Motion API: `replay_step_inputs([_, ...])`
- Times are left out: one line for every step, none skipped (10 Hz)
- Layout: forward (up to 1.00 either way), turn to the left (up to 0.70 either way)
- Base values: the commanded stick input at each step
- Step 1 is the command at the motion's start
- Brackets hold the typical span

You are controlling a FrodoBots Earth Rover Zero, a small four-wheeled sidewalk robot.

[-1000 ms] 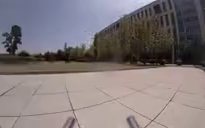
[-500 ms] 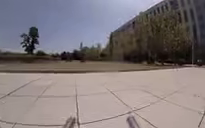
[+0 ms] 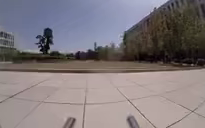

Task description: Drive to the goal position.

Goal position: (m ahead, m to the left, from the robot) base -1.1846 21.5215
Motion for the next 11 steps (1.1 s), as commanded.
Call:
replay_step_inputs([0.00, 0.45])
replay_step_inputs([0.00, 0.45])
replay_step_inputs([0.00, 0.45])
replay_step_inputs([0.00, 0.45])
replay_step_inputs([0.00, 0.45])
replay_step_inputs([0.00, 0.45])
replay_step_inputs([0.00, 0.45])
replay_step_inputs([0.00, 0.45])
replay_step_inputs([0.00, 0.34])
replay_step_inputs([0.00, 0.08])
replay_step_inputs([0.00, 0.43])
